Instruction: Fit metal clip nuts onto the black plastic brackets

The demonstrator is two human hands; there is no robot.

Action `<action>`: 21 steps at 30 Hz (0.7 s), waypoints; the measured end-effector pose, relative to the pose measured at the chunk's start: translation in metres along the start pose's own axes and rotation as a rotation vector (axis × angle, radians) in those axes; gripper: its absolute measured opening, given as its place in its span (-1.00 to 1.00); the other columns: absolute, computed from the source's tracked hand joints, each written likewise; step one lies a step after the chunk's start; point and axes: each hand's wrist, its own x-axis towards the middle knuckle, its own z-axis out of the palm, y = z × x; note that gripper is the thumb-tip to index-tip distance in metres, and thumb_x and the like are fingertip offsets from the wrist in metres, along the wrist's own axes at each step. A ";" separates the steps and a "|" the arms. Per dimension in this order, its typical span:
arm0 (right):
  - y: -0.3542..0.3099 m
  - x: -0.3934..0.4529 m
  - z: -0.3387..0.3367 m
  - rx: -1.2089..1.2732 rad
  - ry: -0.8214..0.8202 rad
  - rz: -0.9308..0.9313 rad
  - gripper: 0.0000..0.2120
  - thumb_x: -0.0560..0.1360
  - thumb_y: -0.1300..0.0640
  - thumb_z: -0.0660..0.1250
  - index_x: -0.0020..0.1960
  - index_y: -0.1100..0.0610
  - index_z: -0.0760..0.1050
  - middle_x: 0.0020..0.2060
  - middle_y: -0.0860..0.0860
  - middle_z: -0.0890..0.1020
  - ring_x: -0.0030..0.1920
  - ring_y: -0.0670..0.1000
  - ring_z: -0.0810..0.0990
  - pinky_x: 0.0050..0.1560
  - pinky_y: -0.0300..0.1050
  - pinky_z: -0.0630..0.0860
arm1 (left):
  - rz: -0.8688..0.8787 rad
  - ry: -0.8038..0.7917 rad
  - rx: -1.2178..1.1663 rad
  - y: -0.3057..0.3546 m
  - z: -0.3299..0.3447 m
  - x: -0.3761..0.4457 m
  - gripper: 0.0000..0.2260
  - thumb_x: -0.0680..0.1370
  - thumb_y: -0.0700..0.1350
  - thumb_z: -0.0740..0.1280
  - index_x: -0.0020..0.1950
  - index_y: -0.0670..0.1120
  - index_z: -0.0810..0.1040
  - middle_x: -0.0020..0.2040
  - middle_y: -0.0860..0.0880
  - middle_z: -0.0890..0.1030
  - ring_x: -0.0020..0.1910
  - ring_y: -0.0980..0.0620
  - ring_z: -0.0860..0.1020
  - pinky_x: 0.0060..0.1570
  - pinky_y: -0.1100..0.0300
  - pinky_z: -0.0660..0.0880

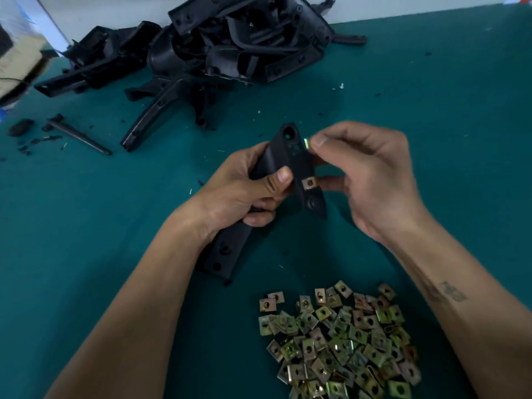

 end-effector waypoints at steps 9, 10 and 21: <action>0.001 -0.003 0.005 0.030 0.021 0.032 -0.69 0.58 0.29 0.34 -0.32 0.12 0.64 -0.36 0.06 0.66 -0.33 0.05 0.64 -0.38 -0.04 0.58 | -0.010 -0.021 0.037 0.001 0.001 0.001 -0.88 0.59 -0.17 0.29 0.08 -0.15 0.41 -0.37 0.00 0.33 -0.48 0.13 0.19 -0.59 0.36 0.22; 0.001 -0.003 0.006 0.039 0.041 0.034 -0.68 0.58 0.29 0.35 -0.32 0.12 0.65 -0.36 0.07 0.67 -0.33 0.05 0.64 -0.39 -0.05 0.57 | -0.012 -0.024 0.042 0.001 0.001 0.002 -0.88 0.59 -0.17 0.29 0.08 -0.15 0.41 -0.36 -0.01 0.33 -0.48 0.13 0.18 -0.59 0.36 0.22; -0.001 -0.003 0.006 0.044 0.066 0.071 -0.74 0.57 0.32 0.36 -0.29 0.19 0.63 -0.37 0.09 0.66 -0.35 0.03 0.64 -0.42 -0.09 0.55 | -0.022 -0.015 0.073 0.004 0.004 0.000 -0.87 0.60 -0.18 0.28 0.09 -0.18 0.39 -0.37 0.00 0.36 -0.49 0.12 0.19 -0.59 0.34 0.22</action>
